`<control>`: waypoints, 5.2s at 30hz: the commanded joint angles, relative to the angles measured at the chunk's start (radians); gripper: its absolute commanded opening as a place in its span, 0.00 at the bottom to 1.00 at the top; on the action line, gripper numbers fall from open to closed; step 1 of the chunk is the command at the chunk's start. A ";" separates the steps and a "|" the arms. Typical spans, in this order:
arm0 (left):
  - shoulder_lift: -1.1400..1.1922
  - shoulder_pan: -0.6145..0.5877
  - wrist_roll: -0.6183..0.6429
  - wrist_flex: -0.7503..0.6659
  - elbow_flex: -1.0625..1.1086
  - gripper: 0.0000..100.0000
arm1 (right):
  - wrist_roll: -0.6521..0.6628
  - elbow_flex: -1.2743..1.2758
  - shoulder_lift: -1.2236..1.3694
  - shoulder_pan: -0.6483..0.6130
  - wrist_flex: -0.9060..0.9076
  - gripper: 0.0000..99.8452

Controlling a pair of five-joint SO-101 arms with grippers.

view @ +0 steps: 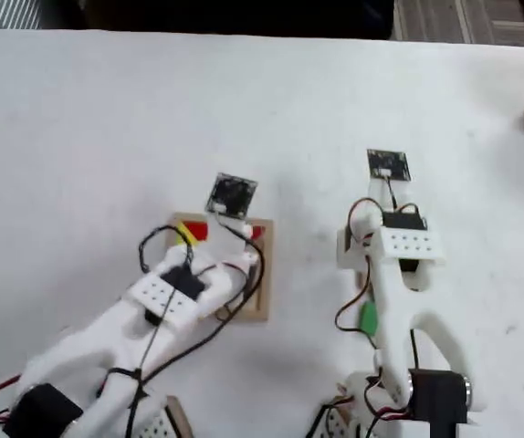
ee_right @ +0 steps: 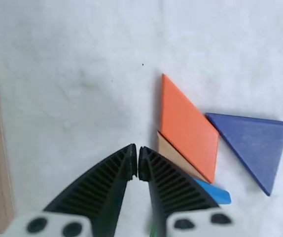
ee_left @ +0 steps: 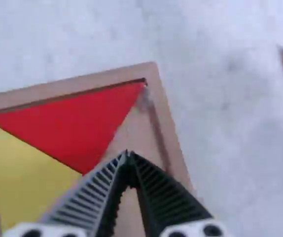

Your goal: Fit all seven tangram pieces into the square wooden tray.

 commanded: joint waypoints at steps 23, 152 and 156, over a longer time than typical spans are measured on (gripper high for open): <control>0.145 -0.102 -0.006 -0.031 -0.058 0.02 | 0.005 0.015 -0.004 0.001 -0.036 0.02; 0.285 -0.573 -0.379 0.235 -0.402 0.03 | 0.551 -0.175 0.197 0.134 -0.071 0.13; 0.285 -0.572 -0.379 0.227 -0.402 0.03 | 0.551 -0.176 0.265 0.125 -0.077 0.13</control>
